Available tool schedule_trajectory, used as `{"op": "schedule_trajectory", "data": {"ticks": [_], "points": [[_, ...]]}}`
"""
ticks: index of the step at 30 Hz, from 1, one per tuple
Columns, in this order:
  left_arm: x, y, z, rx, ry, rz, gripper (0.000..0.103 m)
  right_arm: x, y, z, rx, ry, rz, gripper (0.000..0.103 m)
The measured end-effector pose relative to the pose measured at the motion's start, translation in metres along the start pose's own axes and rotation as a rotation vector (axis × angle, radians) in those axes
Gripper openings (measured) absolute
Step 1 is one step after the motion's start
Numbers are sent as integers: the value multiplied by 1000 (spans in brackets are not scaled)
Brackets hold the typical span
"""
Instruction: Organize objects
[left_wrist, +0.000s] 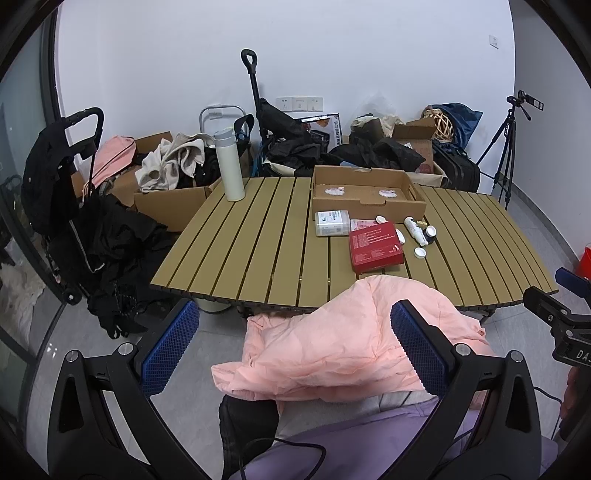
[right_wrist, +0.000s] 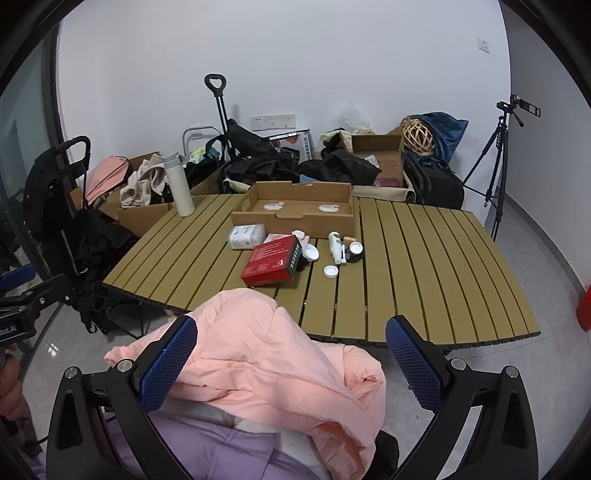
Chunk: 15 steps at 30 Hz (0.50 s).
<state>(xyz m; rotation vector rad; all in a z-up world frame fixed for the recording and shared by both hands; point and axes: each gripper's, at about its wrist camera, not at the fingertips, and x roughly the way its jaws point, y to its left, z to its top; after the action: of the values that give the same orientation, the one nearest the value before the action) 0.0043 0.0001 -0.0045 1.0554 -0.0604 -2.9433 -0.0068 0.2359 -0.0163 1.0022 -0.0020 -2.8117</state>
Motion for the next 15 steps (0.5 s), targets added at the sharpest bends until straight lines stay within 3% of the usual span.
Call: {"op": "schedule_trajectory", "data": {"ticks": [15], "points": [[2,1,-1,-5,11,5,103,1,0,0,0,2,-31,103]]}}
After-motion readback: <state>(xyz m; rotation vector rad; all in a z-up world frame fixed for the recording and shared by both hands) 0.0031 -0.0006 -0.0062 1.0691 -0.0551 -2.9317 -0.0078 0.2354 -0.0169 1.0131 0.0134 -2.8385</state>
